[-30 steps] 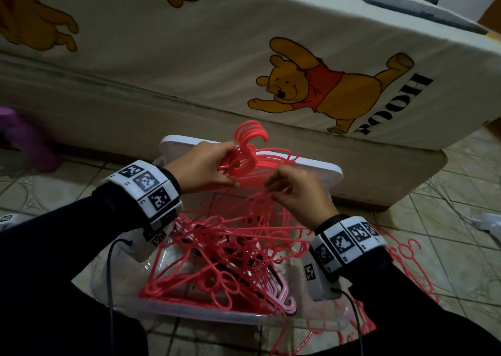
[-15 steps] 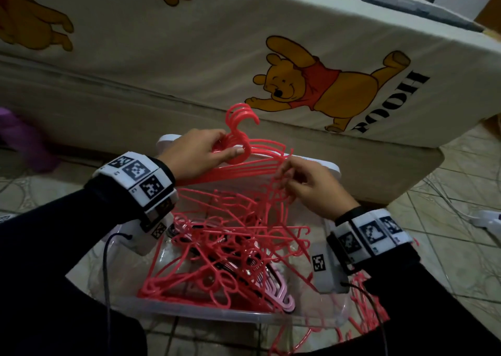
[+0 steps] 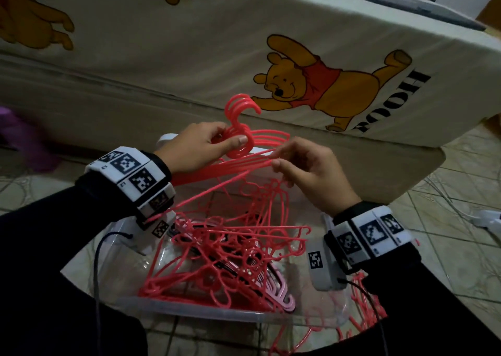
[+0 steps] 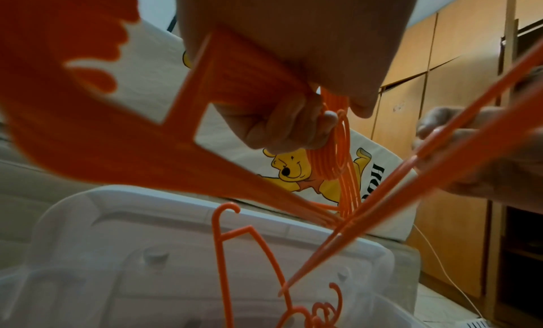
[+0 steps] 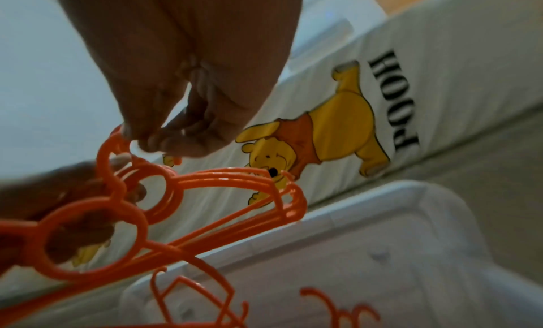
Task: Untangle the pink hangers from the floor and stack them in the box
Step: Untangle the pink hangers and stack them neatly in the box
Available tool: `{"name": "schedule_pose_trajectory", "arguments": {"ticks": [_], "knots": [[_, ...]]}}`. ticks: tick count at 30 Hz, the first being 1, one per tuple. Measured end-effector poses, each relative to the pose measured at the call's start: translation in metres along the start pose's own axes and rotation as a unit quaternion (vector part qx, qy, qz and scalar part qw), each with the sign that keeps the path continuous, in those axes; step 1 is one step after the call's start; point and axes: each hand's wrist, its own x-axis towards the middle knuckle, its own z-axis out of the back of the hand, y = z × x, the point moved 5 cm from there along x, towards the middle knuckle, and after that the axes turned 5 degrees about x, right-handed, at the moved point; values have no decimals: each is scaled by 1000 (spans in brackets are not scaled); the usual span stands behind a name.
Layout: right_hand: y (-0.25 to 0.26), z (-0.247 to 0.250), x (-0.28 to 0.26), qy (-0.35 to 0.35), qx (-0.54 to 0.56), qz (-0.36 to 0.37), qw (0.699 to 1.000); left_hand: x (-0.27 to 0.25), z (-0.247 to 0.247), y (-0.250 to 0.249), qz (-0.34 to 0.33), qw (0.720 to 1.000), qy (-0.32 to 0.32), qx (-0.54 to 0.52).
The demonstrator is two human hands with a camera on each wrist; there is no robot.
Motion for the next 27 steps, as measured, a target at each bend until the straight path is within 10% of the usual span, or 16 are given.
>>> {"name": "schedule_pose_trajectory", "arguments": {"ticks": [5,18,27], "knots": [[8,-6,4,-29,-200,85,976,-3,-1,0,-4,1000,24,19],[61,18,20,-113,-89,206,968,2,36,27,42,995,-41,-79],[35,16,19,-72,-218,144,963,1,58,33,60,991,-40,-113]]}}
